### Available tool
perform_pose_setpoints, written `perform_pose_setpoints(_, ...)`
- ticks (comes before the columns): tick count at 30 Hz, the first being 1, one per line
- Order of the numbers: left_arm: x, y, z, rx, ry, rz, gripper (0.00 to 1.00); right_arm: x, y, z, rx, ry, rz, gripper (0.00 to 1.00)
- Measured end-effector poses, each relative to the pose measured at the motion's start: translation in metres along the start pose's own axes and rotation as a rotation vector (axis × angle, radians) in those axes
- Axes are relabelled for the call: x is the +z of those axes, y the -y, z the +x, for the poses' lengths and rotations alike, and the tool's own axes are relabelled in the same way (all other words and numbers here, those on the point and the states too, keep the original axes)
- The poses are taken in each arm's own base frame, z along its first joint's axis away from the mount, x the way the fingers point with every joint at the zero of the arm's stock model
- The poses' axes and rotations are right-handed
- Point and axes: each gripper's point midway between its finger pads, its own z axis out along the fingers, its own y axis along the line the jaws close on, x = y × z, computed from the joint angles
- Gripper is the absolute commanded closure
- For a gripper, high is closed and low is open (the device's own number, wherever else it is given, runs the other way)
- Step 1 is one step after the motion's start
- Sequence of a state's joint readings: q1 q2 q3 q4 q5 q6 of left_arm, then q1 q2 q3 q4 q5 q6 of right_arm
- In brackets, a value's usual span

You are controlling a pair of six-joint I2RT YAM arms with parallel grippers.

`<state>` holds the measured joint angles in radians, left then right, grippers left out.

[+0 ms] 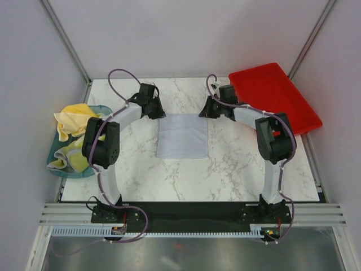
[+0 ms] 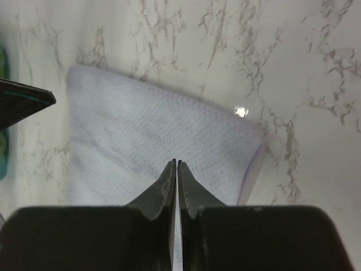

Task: Fold and stack the towels
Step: Fold the towel

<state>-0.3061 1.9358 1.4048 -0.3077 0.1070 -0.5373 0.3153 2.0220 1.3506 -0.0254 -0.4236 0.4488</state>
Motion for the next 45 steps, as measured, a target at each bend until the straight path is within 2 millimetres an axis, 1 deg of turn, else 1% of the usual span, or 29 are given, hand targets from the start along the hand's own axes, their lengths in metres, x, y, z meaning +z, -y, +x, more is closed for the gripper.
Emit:
perform_pose_setpoints(2, 0.017, -0.010, 0.007, 0.001, -0.032, -0.021, 0.76, 0.011, 0.013, -0.003, -0.003, -0.009, 0.035, 0.90)
perform_pose_setpoints(4, 0.029, -0.016, 0.011, 0.003, -0.054, -0.035, 0.76, 0.018, 0.024, -0.004, -0.005, -0.017, 0.065, 0.90)
perform_pose_setpoints(9, 0.053, -0.028, 0.009, 0.000, -0.071, -0.050, 0.76, 0.029, 0.049, 0.001, -0.012, -0.042, 0.138, 0.90)
perform_pose_setpoints(11, 0.054, -0.029, 0.004, -0.008, -0.067, -0.037, 0.76, 0.031, 0.054, 0.002, -0.014, -0.049, 0.146, 0.89)
perform_pose_setpoints(14, 0.053, -0.030, 0.003, -0.010, -0.069, -0.028, 0.71, 0.031, 0.056, -0.002, -0.032, -0.042, 0.159, 0.84)
perform_pose_setpoints(15, 0.053, -0.030, 0.003, -0.008, -0.071, -0.024, 0.69, 0.030, 0.057, -0.002, -0.039, -0.043, 0.162, 0.80)
perform_pose_setpoints(16, 0.053, -0.029, 0.003, 0.000, -0.075, -0.015, 0.64, 0.030, 0.057, -0.002, -0.047, -0.045, 0.162, 0.77)
perform_pose_setpoints(17, 0.053, -0.028, 0.003, 0.008, -0.076, -0.011, 0.61, 0.030, 0.056, -0.002, -0.055, -0.046, 0.161, 0.73)
perform_pose_setpoints(18, 0.052, -0.027, 0.002, 0.018, -0.075, -0.006, 0.55, 0.030, 0.056, -0.003, -0.065, -0.049, 0.159, 0.67)
perform_pose_setpoints(20, 0.049, -0.026, -0.001, 0.052, -0.067, 0.000, 0.50, 0.027, 0.054, -0.003, -0.091, -0.054, 0.154, 0.63)
perform_pose_setpoints(21, 0.046, -0.025, -0.004, 0.074, -0.059, 0.003, 0.48, 0.024, 0.054, -0.004, -0.105, -0.059, 0.154, 0.57)
perform_pose_setpoints(24, 0.040, -0.027, -0.017, 0.126, -0.031, 0.009, 0.47, 0.015, 0.053, -0.006, -0.133, -0.073, 0.144, 0.52)
perform_pose_setpoints(27, 0.037, -0.034, -0.031, 0.159, -0.006, 0.009, 0.47, 0.010, 0.053, -0.016, -0.156, -0.071, 0.127, 0.50)
perform_pose_setpoints(30, 0.035, -0.039, -0.038, 0.187, -0.001, 0.027, 0.48, 0.003, 0.052, -0.027, -0.170, -0.067, 0.100, 0.50)
perform_pose_setpoints(33, 0.040, -0.042, -0.045, 0.224, 0.002, 0.047, 0.50, -0.001, 0.053, -0.036, -0.187, -0.062, 0.085, 0.50)
perform_pose_setpoints(35, 0.045, -0.042, -0.043, 0.251, -0.010, 0.063, 0.50, -0.002, 0.054, -0.041, -0.196, -0.065, 0.078, 0.51)
perform_pose_setpoints(36, 0.047, -0.042, -0.041, 0.259, -0.019, 0.072, 0.51, -0.001, 0.055, -0.041, -0.201, -0.068, 0.073, 0.53)
perform_pose_setpoints(39, 0.053, -0.037, -0.035, 0.285, -0.049, 0.118, 0.54, 0.003, 0.058, -0.038, -0.204, -0.087, 0.057, 0.55)
perform_pose_setpoints(41, 0.057, -0.035, -0.035, 0.294, -0.064, 0.134, 0.55, 0.008, 0.062, -0.031, -0.203, -0.110, 0.042, 0.57)
perform_pose_setpoints(45, 0.060, -0.033, -0.035, 0.303, -0.083, 0.153, 0.56, 0.016, 0.069, -0.017, -0.191, -0.157, 0.026, 0.58)
